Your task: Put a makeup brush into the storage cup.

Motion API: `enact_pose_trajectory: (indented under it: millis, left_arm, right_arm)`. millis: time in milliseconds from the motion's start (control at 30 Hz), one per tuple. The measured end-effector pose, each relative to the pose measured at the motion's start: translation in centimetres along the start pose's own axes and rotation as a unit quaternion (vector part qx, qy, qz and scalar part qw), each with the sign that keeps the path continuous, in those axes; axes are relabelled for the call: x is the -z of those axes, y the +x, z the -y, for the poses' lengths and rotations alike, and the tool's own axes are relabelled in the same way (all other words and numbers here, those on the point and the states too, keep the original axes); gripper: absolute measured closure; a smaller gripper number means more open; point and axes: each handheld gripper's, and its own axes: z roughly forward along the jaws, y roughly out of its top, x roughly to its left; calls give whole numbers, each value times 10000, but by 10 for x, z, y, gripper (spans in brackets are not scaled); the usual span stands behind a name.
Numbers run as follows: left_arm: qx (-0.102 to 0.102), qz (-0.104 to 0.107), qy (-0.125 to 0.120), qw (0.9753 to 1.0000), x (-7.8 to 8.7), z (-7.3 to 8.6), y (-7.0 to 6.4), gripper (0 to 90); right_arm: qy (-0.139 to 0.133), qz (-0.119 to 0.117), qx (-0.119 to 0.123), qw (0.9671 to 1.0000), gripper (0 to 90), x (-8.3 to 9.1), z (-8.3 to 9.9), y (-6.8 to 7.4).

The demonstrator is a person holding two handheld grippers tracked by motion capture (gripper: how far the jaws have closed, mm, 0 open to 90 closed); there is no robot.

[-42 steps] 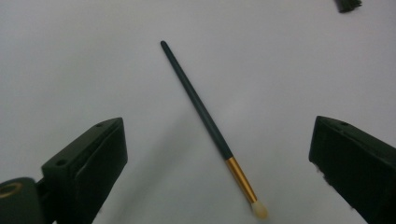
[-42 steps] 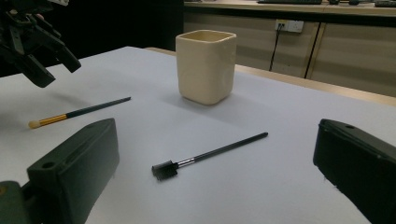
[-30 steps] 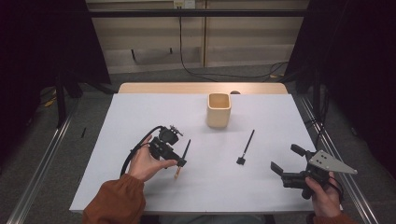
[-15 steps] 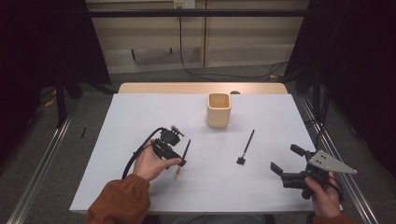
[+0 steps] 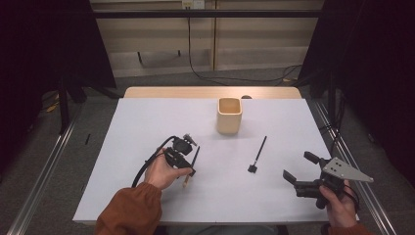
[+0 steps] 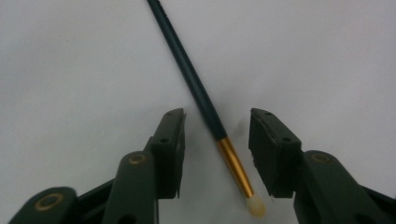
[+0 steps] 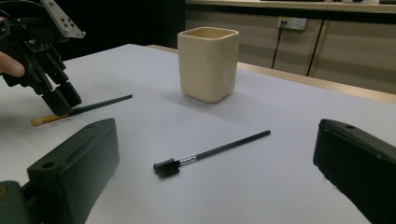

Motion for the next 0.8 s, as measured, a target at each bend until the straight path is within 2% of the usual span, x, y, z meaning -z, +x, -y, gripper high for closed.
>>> enact_pose_trajectory:
  millis: [100,167,267,400,500,667,733,800]
  left_arm:
    - [-45,-44,55,10000,-3,-1,-3,615]
    - [-41,-177,60,9998,-3,-1,-2,660]
    - [-145,-410,95,9990,-5,-1,-6,735]
    - [-113,-494,122,9986,-6,-2,-9,750]
    - [-147,-616,234,9977,-8,-5,-12,767]
    - [-90,-598,260,9978,-7,-6,-9,828]
    - [-67,-503,306,9982,-7,-8,-5,835]
    - [-60,-521,380,9979,-7,-9,-7,835]
  right_arm:
    - [-8,-24,10,10000,0,0,0,0]
    - [-3,-31,13,10000,0,0,0,0]
    - [1,-49,11,10000,0,0,0,1]
    - [5,-53,14,10000,0,0,0,1]
    - [-2,-59,25,10000,0,0,0,1]
    - [-11,-50,9,10000,0,0,0,1]
    - [-6,-59,22,10000,0,0,0,1]
    - [-1,-59,21,10000,0,-1,0,1]
